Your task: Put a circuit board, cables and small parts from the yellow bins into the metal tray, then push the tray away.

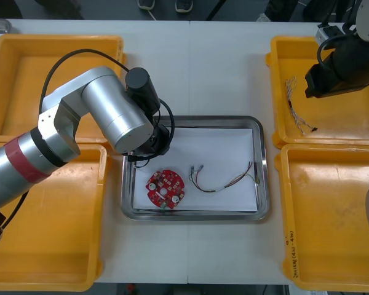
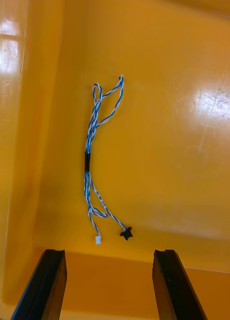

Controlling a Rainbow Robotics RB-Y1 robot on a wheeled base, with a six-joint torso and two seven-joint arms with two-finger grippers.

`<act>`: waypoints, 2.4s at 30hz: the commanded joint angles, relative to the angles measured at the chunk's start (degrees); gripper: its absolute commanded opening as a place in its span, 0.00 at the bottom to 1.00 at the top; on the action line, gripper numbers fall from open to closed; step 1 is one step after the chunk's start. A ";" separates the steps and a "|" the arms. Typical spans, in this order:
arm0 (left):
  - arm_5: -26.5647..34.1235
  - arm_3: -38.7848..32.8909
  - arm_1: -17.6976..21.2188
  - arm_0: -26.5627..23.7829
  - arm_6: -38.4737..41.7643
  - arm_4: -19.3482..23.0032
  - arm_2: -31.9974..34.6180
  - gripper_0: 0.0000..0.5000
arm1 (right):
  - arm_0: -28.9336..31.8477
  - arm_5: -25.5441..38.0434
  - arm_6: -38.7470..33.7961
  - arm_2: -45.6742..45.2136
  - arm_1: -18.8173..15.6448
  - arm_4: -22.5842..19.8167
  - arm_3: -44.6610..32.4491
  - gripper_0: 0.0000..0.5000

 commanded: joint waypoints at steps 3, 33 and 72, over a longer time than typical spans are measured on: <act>-0.74 -0.37 -1.42 -1.14 -3.41 -0.32 -0.77 0.40 | -3.44 -3.39 -3.51 -1.36 0.97 -0.26 3.11 1.00; 15.08 -9.77 -0.01 -1.31 -2.88 0.65 16.63 1.00 | -5.02 -17.80 -5.36 1.19 2.82 -1.06 19.28 1.00; 2.16 23.36 2.62 -12.74 -8.51 -4.62 32.28 1.00 | 0.87 -24.39 -6.85 3.74 2.91 -1.76 20.43 1.00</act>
